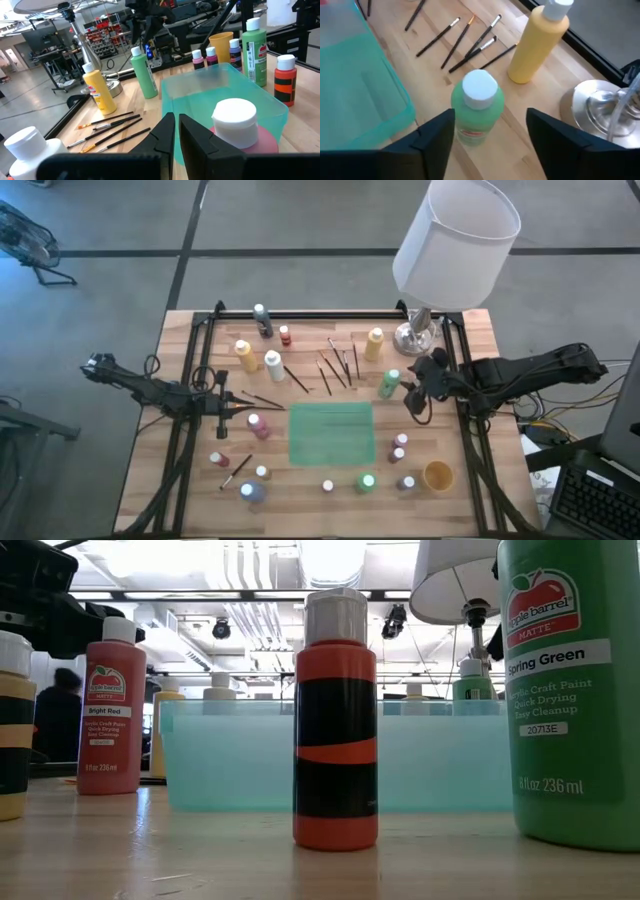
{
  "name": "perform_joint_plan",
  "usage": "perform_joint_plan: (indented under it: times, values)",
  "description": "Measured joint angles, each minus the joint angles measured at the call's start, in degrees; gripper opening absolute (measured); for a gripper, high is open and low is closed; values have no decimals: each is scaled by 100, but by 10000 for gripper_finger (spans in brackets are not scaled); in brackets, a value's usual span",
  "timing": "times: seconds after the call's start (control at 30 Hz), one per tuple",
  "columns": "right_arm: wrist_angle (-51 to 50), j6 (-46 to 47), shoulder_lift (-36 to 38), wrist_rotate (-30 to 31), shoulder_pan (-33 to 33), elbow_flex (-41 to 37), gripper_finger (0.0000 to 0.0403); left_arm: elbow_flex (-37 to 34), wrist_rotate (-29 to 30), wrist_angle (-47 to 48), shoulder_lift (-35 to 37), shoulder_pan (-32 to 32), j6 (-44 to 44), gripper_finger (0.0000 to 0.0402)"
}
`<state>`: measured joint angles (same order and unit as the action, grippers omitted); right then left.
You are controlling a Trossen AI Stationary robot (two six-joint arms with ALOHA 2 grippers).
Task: Pick & Place Paint Supplies
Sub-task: Put the green paint bottle into the green bin
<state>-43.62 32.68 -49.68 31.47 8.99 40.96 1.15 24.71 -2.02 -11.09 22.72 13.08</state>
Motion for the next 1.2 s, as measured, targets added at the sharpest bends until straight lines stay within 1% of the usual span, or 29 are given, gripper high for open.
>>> perform_joint_plan:
  times: [0.2, 0.4, 0.6, 0.77, 1.0, 1.2]
  values:
    - [467, -3, 56, -2, 0, -262, 281, 0, -1, -2, 2, 0, -1, 30]
    - [1049, -13, 40, 4, 0, -595, 290, 0, 0, -4, 0, 0, -2, 30]
    - [1838, -188, 40, 326, -6, -1024, 275, 0, 0, -7, 1, 0, -2, 30]
    - [2548, -365, 40, 368, -84, -1367, 260, 0, -2, -7, 2, 0, -2, 30]
    - [2937, -398, 40, 749, -122, -1600, 244, 0, 0, -9, 0, 0, -1, 30]
    - [2980, -416, 35, 776, -122, -1614, 223, 0, -1, -9, 0, 0, 0, 30]
